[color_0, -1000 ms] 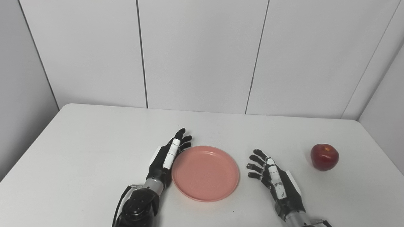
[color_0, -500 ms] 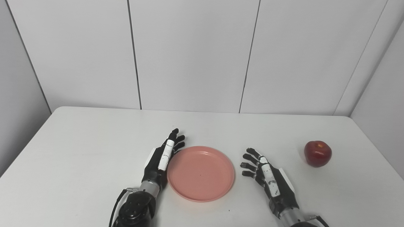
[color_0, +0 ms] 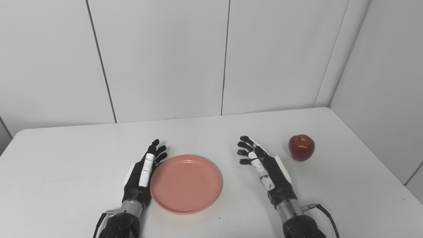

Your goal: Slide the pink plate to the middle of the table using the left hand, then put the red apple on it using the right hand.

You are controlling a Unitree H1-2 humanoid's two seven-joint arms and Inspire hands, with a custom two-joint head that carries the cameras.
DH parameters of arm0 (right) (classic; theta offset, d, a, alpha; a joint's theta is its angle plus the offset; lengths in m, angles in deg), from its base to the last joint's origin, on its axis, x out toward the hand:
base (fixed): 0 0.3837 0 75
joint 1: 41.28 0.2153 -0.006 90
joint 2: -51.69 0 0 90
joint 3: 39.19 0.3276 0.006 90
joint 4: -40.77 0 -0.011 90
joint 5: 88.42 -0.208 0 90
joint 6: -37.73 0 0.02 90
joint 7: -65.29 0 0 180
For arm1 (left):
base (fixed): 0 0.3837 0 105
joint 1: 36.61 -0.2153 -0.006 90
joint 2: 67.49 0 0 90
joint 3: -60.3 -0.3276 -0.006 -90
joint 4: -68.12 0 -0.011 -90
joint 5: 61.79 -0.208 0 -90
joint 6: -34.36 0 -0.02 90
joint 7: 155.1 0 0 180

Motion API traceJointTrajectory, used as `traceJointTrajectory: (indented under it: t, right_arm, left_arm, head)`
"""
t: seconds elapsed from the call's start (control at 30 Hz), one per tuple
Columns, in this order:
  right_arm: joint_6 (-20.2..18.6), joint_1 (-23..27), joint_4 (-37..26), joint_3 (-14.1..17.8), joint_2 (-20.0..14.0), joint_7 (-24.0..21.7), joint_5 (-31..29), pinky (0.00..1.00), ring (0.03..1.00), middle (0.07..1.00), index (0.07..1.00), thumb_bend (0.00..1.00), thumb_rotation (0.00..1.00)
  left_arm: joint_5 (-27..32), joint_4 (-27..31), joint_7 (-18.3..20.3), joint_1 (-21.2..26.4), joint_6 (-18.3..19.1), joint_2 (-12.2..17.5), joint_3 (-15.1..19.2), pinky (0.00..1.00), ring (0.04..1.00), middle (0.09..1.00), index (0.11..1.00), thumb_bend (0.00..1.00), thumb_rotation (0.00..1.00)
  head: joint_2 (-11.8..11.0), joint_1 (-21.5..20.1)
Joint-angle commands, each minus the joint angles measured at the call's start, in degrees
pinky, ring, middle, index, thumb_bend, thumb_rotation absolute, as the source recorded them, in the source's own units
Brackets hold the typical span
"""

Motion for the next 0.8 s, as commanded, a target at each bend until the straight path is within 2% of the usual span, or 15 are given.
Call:
traceJointTrajectory:
  t: [0.0,0.2,0.3,0.47,0.63,0.77]
  right_arm:
    - [2.4,2.3,-3.1,0.7,-0.5,1.1,1.9,0.74,0.819,0.857,0.865,0.92,1.0]
    - [1.6,3.6,-6.1,1.3,-3.7,2.0,10.1,0.71,0.807,0.858,0.871,0.83,1.0]
    - [0.4,4.5,-7.1,1.3,-5.4,1.9,14.5,0.71,0.81,0.854,0.867,0.86,1.0]
    - [1.6,7.3,-7.8,0.2,-10.8,2.3,27.9,0.72,0.813,0.84,0.849,0.86,1.0]
    - [2.6,10.2,-6.9,-0.4,-14.1,3.6,36.2,0.68,0.782,0.813,0.812,0.87,1.0]
    - [3.2,12.3,-5.2,-0.8,-16.0,4.6,40.5,0.66,0.759,0.786,0.79,0.88,1.0]
  left_arm:
    - [0.3,-1.9,0.4,-1.6,2.1,0.2,0.4,0.87,0.903,0.915,0.927,0.8,0.94]
    - [0.4,-2.4,0.7,-1.5,1.8,-0.1,0.8,0.88,0.899,0.913,0.931,0.8,0.94]
    - [1.0,-3.2,1.3,-1.3,1.4,-0.3,1.2,0.9,0.92,0.921,0.937,0.81,0.94]
    - [1.1,-4.6,1.5,-0.7,0.5,-0.6,1.6,0.91,0.925,0.927,0.939,0.8,0.94]
    - [0.6,-4.9,1.2,-0.6,0.1,-0.7,1.3,0.9,0.917,0.926,0.941,0.8,0.94]
    - [0.4,-5.1,1.4,-0.6,-0.4,-0.6,1.2,0.9,0.922,0.931,0.945,0.79,0.95]
  head:
    - [-0.2,-0.2]
    - [-0.9,-1.1]
    - [-1.2,-1.5]
    - [-1.6,-1.4]
    - [-2.2,-1.1]
    - [-2.4,-1.4]
